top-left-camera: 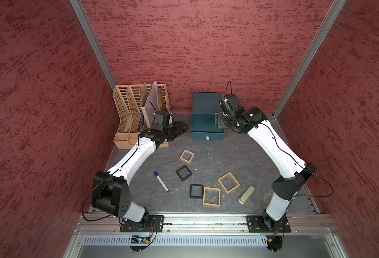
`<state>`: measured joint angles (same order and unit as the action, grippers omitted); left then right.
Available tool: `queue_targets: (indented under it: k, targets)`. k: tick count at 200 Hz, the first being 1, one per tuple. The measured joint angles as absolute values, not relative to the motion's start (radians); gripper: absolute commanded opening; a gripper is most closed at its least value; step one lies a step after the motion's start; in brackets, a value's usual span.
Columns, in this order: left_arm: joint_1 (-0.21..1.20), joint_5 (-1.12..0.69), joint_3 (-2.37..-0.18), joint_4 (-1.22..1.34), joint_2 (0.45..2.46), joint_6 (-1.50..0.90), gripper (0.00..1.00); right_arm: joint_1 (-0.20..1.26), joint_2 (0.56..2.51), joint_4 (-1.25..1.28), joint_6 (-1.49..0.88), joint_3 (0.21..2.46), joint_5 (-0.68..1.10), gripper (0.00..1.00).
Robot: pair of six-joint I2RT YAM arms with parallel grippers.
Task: Place the brooch boxes into the drawer by color
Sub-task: Place the brooch box in the drawer.
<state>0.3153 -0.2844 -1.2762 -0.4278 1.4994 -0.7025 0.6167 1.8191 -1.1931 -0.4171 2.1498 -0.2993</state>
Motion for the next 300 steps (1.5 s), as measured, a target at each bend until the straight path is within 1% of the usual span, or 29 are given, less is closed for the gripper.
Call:
queue_targets:
  k: [41, 53, 111, 217, 300]
  targets:
    - [0.317, -0.281, -1.276, -0.428, 1.496, -0.702, 0.73, 0.629, 1.923, -1.252, -0.485, 2.258, -0.252, 0.48]
    - [0.318, -0.279, -1.275, -0.428, 1.489, -0.702, 0.73, 0.629, 1.956, -1.261, -0.505, 2.283, -0.243, 0.46]
    - [0.320, -0.279, -1.275, -0.427, 1.472, -0.703, 0.73, 0.623, 2.056, -1.279, -0.556, 2.315, -0.233, 0.45]
    - [0.331, -0.279, -1.272, -0.426, 1.472, -0.703, 0.73, 0.566, 2.125, -1.295, -0.580, 2.318, -0.247, 0.46]
    - [0.339, -0.279, -1.272, -0.426, 1.472, -0.710, 0.73, 0.561, 2.194, -1.299, -0.580, 2.359, -0.257, 0.46]
